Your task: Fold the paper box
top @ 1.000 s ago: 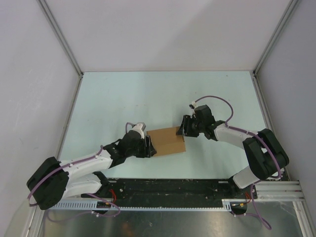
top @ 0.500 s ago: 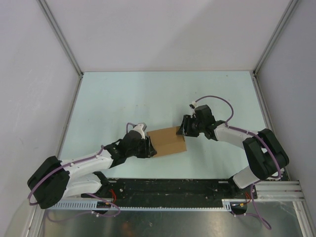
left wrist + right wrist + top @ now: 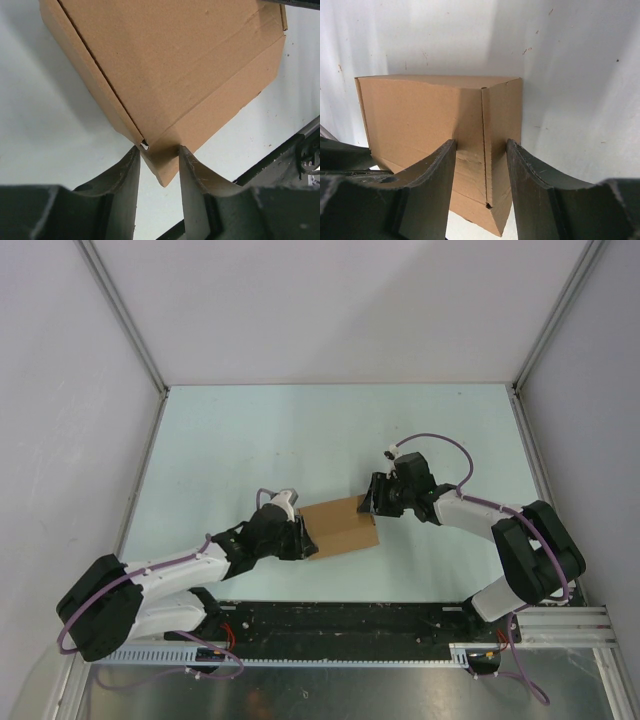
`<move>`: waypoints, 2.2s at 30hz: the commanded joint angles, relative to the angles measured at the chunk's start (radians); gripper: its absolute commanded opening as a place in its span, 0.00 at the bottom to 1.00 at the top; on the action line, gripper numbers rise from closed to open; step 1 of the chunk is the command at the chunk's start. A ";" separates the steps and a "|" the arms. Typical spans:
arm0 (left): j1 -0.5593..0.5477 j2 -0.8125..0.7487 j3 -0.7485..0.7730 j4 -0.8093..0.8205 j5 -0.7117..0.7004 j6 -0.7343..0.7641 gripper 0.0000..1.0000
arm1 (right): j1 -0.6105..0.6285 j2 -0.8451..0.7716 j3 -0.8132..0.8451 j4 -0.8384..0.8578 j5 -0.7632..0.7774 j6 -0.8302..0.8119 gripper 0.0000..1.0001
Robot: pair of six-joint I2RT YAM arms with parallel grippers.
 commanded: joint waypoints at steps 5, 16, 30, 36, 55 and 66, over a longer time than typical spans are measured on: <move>-0.007 -0.006 0.027 0.068 0.002 -0.010 0.36 | 0.007 -0.009 0.030 0.015 -0.001 -0.002 0.50; -0.007 -0.080 0.025 -0.032 -0.034 0.030 0.49 | -0.012 -0.041 0.030 -0.020 -0.005 -0.017 0.51; -0.004 -0.175 0.094 -0.202 -0.057 0.096 0.57 | -0.048 -0.139 0.030 -0.099 -0.013 -0.074 0.59; -0.006 -0.166 0.183 -0.208 -0.100 0.203 0.57 | -0.042 -0.222 0.025 -0.245 0.037 -0.145 0.59; 0.030 0.190 0.570 -0.238 -0.146 0.438 0.55 | -0.020 -0.472 -0.163 -0.248 0.035 -0.050 0.53; 0.031 0.431 0.659 -0.248 -0.116 0.480 0.52 | 0.076 -0.546 -0.183 -0.264 0.078 0.032 0.40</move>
